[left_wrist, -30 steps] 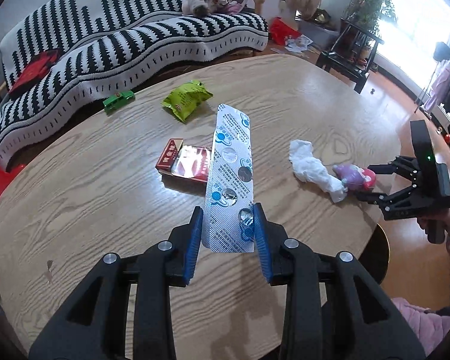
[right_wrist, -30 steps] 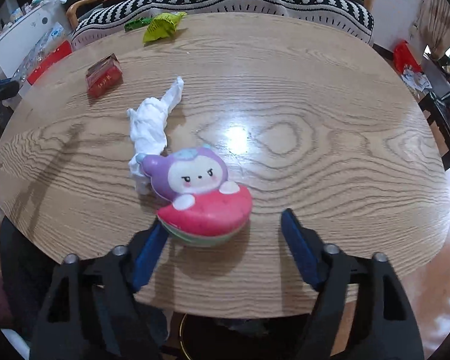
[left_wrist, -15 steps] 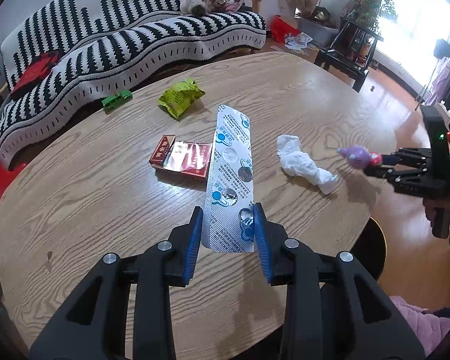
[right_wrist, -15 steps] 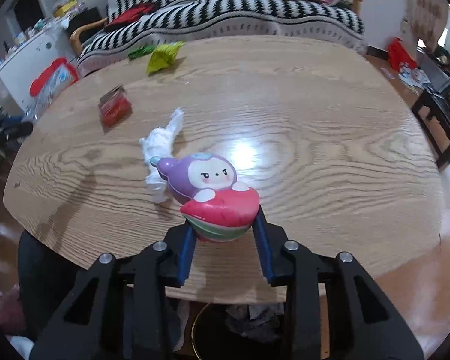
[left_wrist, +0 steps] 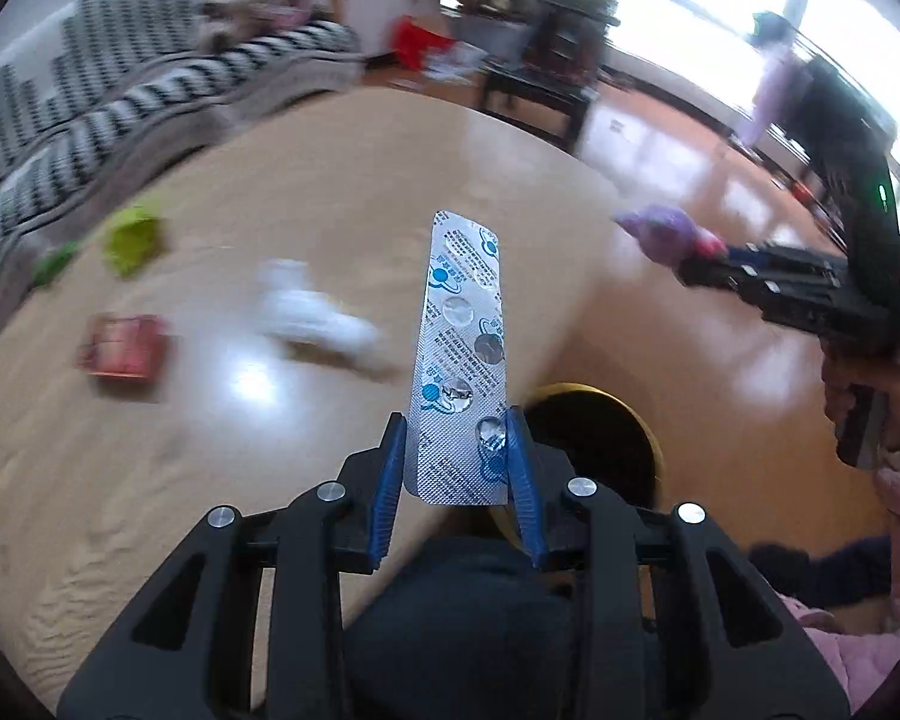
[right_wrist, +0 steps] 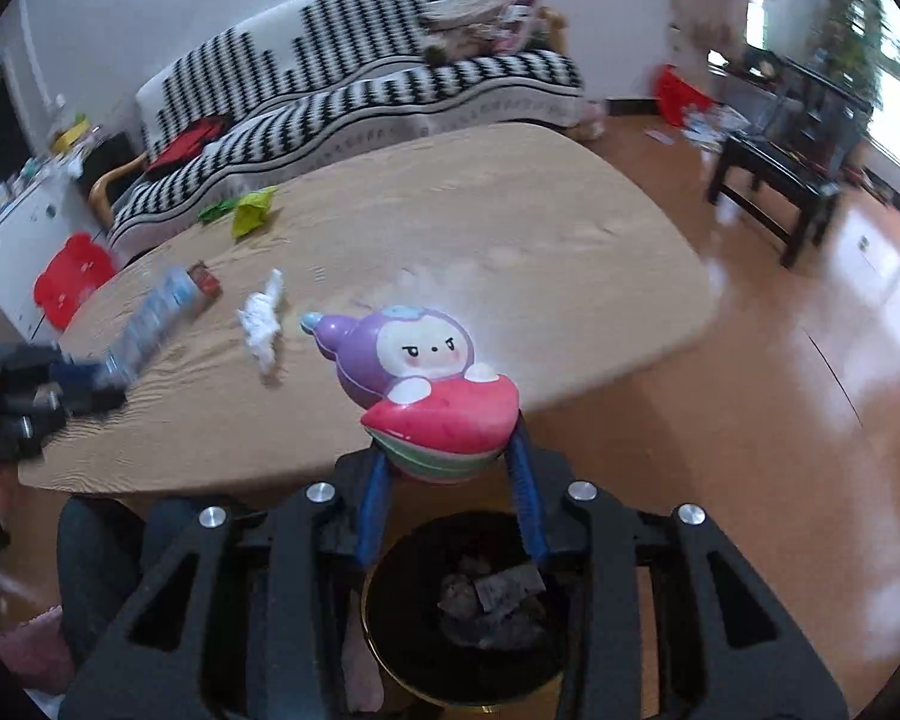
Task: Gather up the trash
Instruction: 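Carry the blister pack and squishy toy over the black bin, then open both grippers to drop the blister pack and toy into the bin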
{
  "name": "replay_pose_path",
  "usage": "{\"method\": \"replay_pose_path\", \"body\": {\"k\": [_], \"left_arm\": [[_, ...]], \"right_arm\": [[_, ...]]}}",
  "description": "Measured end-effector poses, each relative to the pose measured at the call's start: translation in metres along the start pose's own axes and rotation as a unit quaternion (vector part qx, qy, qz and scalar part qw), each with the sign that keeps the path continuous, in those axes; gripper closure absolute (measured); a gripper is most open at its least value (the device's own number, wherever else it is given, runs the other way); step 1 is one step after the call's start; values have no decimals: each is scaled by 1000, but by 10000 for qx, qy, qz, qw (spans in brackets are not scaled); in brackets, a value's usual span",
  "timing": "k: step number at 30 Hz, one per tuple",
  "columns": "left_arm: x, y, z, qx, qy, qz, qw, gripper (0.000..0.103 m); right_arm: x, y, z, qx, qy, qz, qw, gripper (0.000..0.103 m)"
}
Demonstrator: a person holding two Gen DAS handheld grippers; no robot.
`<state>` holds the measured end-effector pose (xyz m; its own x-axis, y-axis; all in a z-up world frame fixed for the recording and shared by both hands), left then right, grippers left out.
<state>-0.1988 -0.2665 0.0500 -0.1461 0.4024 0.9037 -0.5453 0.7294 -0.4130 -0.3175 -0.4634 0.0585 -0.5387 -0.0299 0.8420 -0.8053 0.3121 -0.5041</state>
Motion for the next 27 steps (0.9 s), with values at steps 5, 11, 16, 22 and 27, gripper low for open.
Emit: {"method": "replay_pose_path", "body": {"k": [5,11,16,22,27], "left_arm": [[-69,27,73,-310,453,-571,9969,71],[-160,69,105,172,943,-1476,9844,71],[-180,75,111,115,846,-1657,9825,71],[-182,69,103,155,610,-1594,9852,59],[-163,60,94,254,517,-1268,9903,6]], "right_arm": [[-21,64,32,-660,-29,-327,9973,67],[-90,146,46,-1486,-356,-1058,9826,67],[-118,175,54,-1733,-473,-1368,9742,67],[-118,173,66,-2096,-604,-1302,9672,33],[-98,159,74,-2238,-551,-971,9682,7]]}}
Point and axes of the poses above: each gripper's, at about its wrist camera, not at the fingertips, and x roughly against the way its jaws point, z to its right, y to its underside, the point moved 7 cm from there along -x, roughly the way its jaws point, and after that the axes turned 8 degrees about -z, right-handed, at the moved point
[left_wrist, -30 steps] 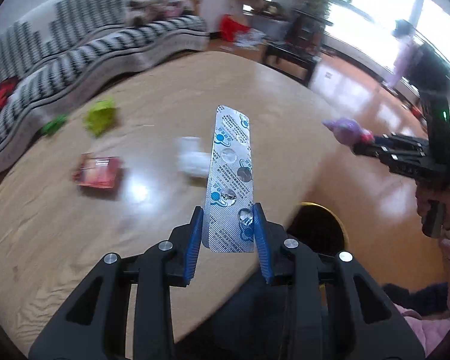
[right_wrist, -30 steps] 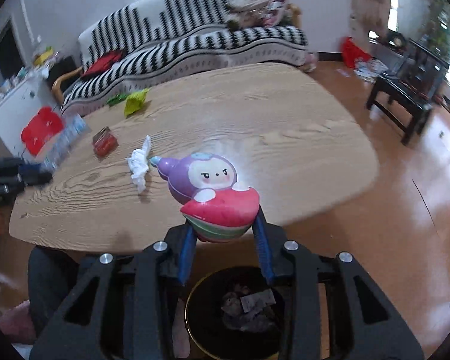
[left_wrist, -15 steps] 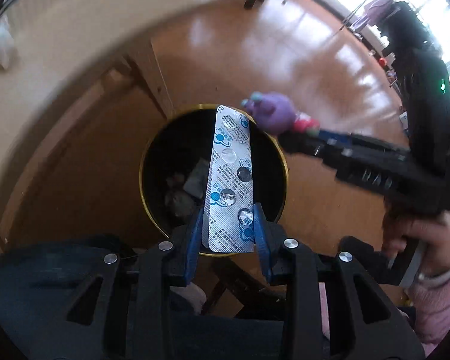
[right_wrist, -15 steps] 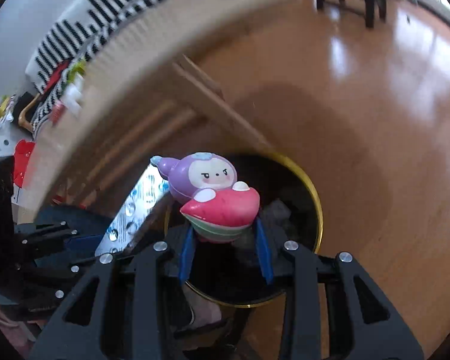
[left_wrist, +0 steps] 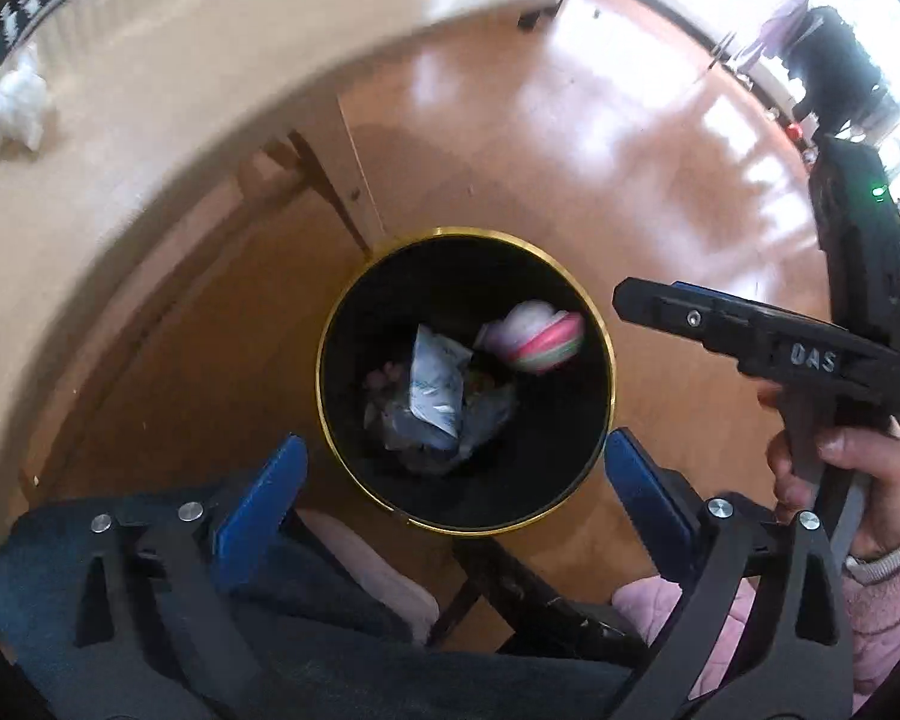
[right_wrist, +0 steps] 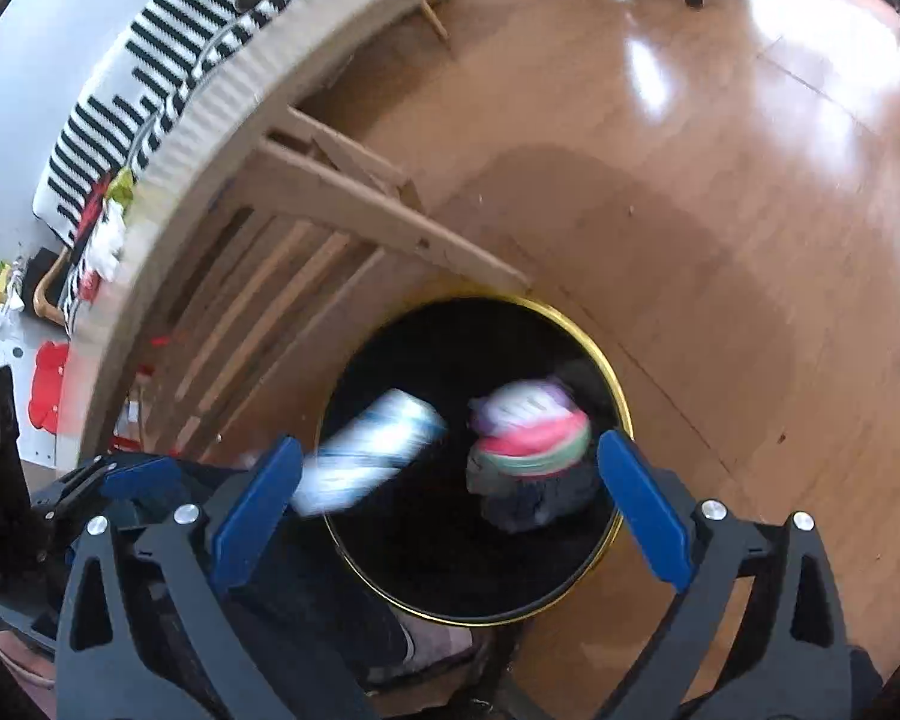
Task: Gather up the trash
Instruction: 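Open both grippers to drop the blister pack and toy into the bin, then move both tools back toward the tissue and red cigarette box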
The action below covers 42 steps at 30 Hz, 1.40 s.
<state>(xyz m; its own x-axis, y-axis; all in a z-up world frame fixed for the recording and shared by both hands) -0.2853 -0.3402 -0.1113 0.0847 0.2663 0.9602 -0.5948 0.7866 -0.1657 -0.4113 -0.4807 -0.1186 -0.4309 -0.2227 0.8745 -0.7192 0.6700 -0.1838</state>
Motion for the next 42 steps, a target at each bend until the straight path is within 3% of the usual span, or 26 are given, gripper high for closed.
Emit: {"method": "replay_pose_path", "body": {"k": [4,7,10,15,19,22,30,36,42], "left_arm": [[39,5,-20,160,-87,400,9990,6],[73,6,-52,458,-590,944,9927,6],[96,11,-92,869,-852,1188,9854,6],[146,27,-178,1834,-1453,1693,9574,6],[160,44,-232,2338,-1800,1652,9411,6],[161,49,-253,2536,-1926,1547,9352,6],[151,24,-280,2441,-2099,1341,9372,6],[132,17,-310,2758,-1706,1153,9389,6],[137,-12,-320,3161,-1416,1305,9290,6]], "right_arm": [[20,-11,-15,279,335,353,9984,7],[29,-25,-43,746,605,626,9934,7],[32,-40,-83,1232,617,783,9874,7],[19,-61,-151,1997,681,788,9743,7],[2,-65,-198,2534,769,789,9611,7],[-17,-65,-223,2838,804,663,9532,7],[-57,-75,-263,3214,900,405,9418,7],[-76,-86,-276,3460,1050,426,9314,6],[-90,-103,-294,3597,962,436,9271,5]]}}
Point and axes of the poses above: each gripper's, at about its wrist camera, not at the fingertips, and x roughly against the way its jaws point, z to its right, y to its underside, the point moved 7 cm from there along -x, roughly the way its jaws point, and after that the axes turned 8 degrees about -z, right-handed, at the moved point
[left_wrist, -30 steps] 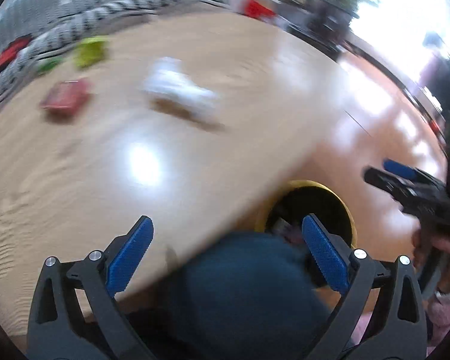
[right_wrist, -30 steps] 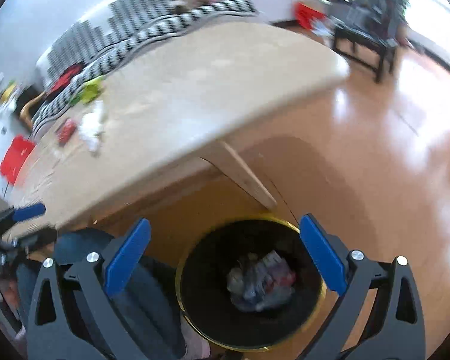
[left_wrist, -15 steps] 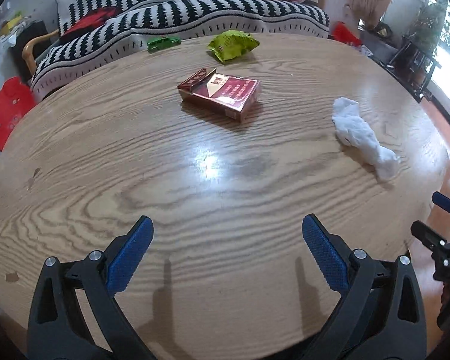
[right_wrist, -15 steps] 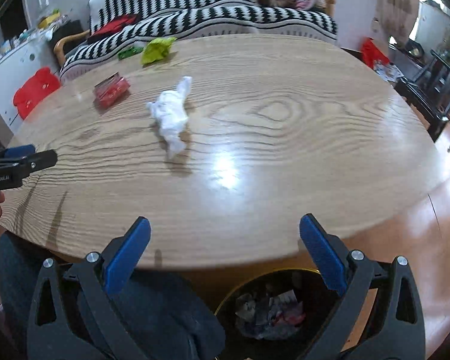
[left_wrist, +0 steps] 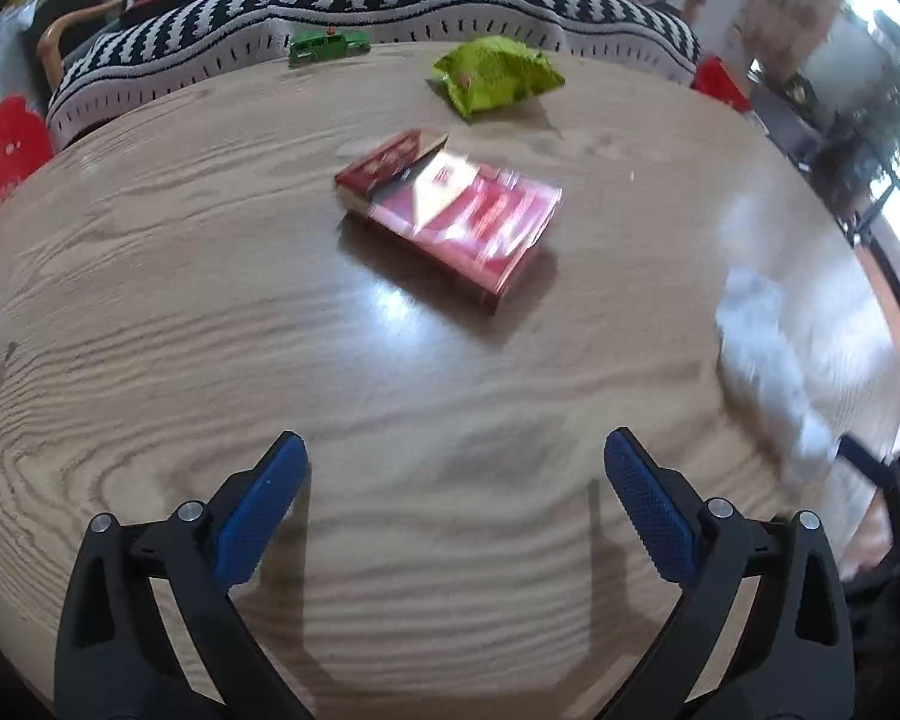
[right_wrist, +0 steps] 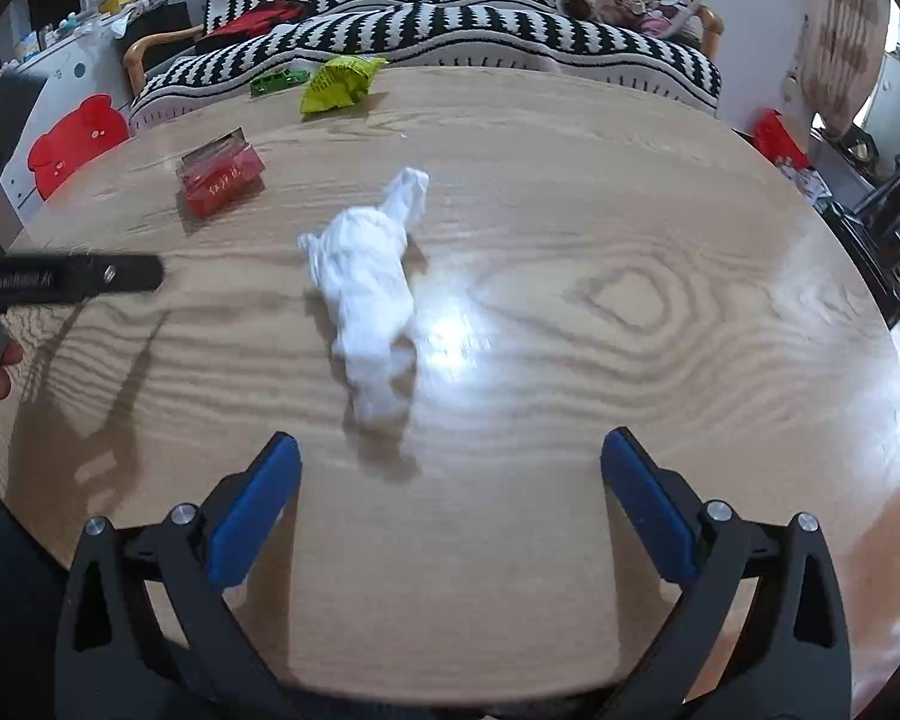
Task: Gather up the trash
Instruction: 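Move both tools back toward the tissue and red cigarette box, then grasp the red cigarette box with the left gripper while the right gripper grasps the white tissue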
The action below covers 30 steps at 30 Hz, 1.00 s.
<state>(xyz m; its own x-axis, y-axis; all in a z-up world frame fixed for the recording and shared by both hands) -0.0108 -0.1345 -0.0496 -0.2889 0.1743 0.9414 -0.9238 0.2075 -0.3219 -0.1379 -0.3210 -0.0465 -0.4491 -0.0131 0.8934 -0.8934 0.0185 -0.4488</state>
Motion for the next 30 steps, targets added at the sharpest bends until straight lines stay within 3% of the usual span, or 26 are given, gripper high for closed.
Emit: {"method": "replay_pose_path", "body": {"k": [13,18,21,23,25,30], "left_arm": [[-28,-79,29,514,-222,-82,9984,6],[-39,-86,14,604,-429,-125,9972,6],[-35,-86,7,571,-280,1,9980,8],[-30,-83,0,436,-387,169,9982,27],[-28,-78,-4,363,-392,250,9983,29],[-19,-61,-13,313,-365,267,9985,31]], "right_arm": [[-19,-40,3,195,-92,-45,9998,5],[-24,-50,1,259,-127,-37,9996,5],[-25,-52,1,301,-146,-60,9994,6],[-22,-53,-1,350,-200,39,9992,26],[-17,-56,-1,303,-229,133,9992,80],[-14,-53,-1,124,-291,110,9994,87]]}}
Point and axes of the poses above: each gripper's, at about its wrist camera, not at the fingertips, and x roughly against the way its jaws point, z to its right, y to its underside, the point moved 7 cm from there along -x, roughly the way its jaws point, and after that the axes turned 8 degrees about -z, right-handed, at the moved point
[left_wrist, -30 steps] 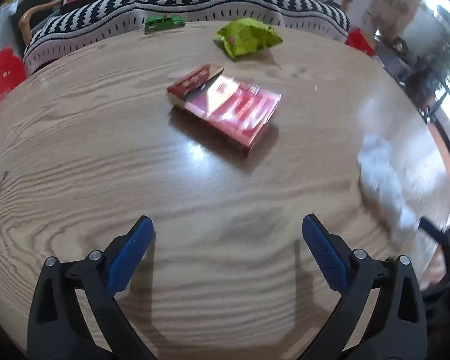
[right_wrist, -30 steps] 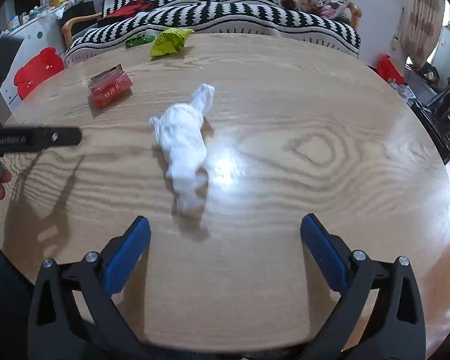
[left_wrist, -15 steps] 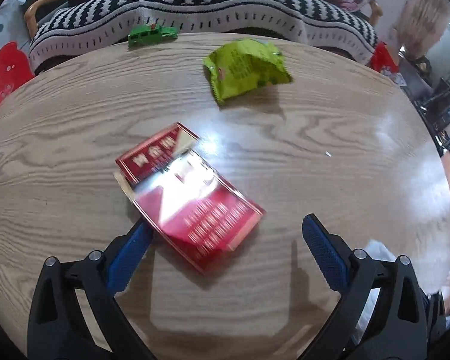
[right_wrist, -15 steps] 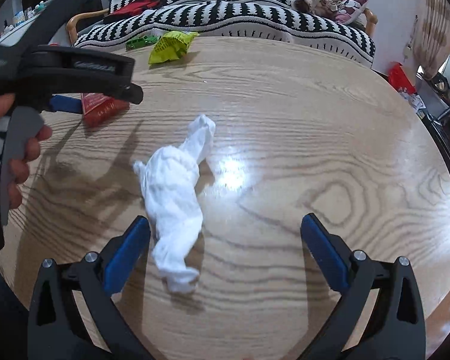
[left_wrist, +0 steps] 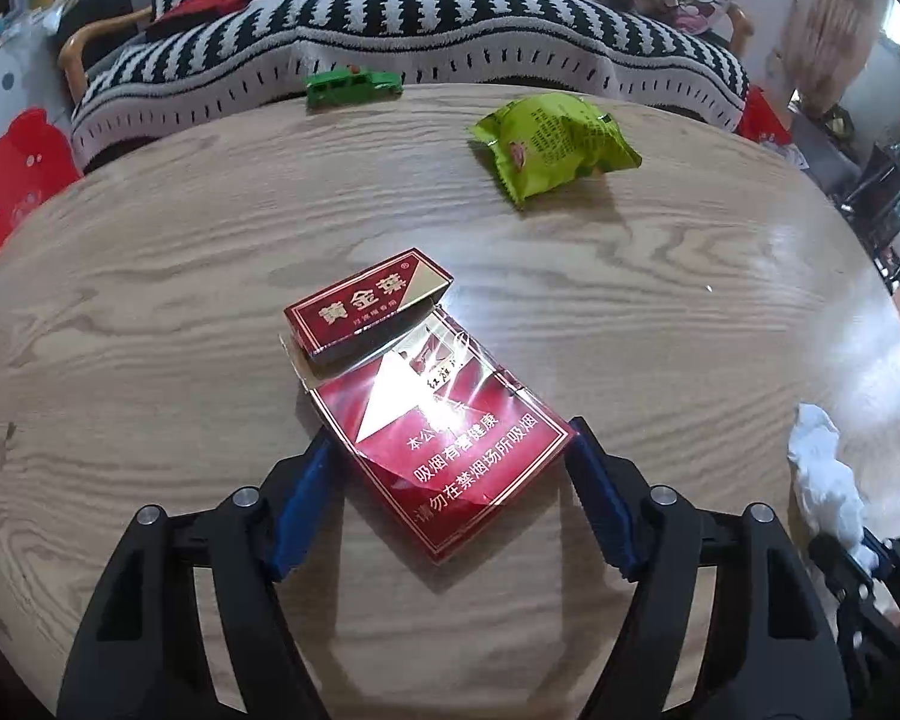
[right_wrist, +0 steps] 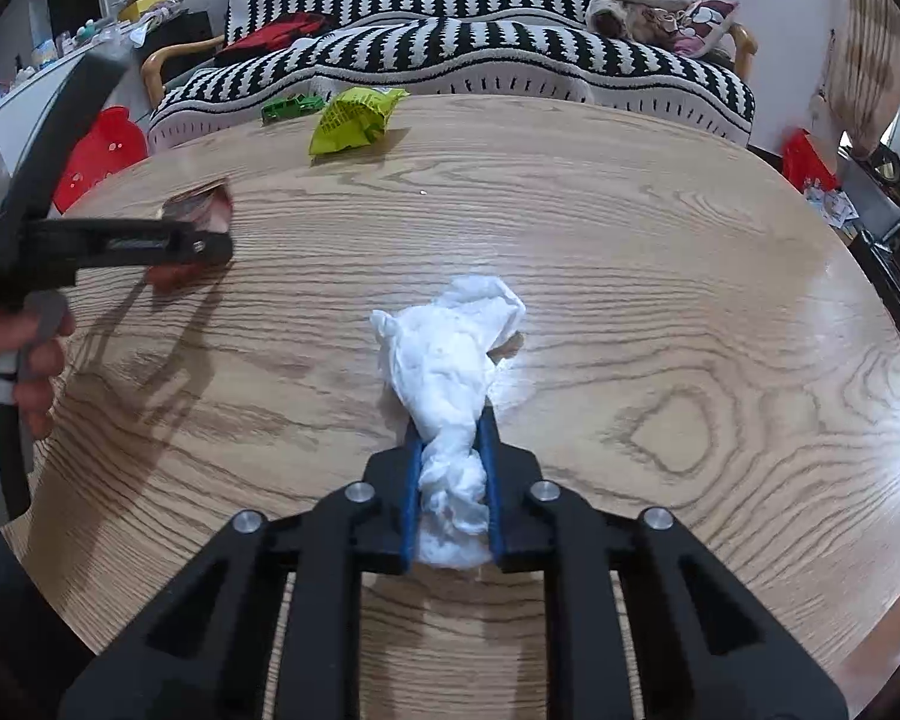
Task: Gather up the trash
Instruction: 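Grasp the red cigarette box with the left gripper while the right gripper grasps the white tissue, then carry the cigarette box and tissue over the black bin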
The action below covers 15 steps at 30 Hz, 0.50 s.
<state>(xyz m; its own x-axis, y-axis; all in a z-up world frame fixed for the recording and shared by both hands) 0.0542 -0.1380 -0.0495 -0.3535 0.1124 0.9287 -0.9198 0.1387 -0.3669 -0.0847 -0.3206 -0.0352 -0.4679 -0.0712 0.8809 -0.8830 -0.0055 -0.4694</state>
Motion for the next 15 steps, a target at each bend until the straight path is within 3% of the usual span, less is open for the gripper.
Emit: {"method": "replay_pose_path", "body": {"k": [8,15], "left_arm": [[39,18,-4,-248,129,197,9994,31],[80,47,39,-897,450,337,9944,31]], "right_arm": [[29,9,6,-403,-129,151,9990,87],[77,26,26,-637,119,401,9971,87]]}}
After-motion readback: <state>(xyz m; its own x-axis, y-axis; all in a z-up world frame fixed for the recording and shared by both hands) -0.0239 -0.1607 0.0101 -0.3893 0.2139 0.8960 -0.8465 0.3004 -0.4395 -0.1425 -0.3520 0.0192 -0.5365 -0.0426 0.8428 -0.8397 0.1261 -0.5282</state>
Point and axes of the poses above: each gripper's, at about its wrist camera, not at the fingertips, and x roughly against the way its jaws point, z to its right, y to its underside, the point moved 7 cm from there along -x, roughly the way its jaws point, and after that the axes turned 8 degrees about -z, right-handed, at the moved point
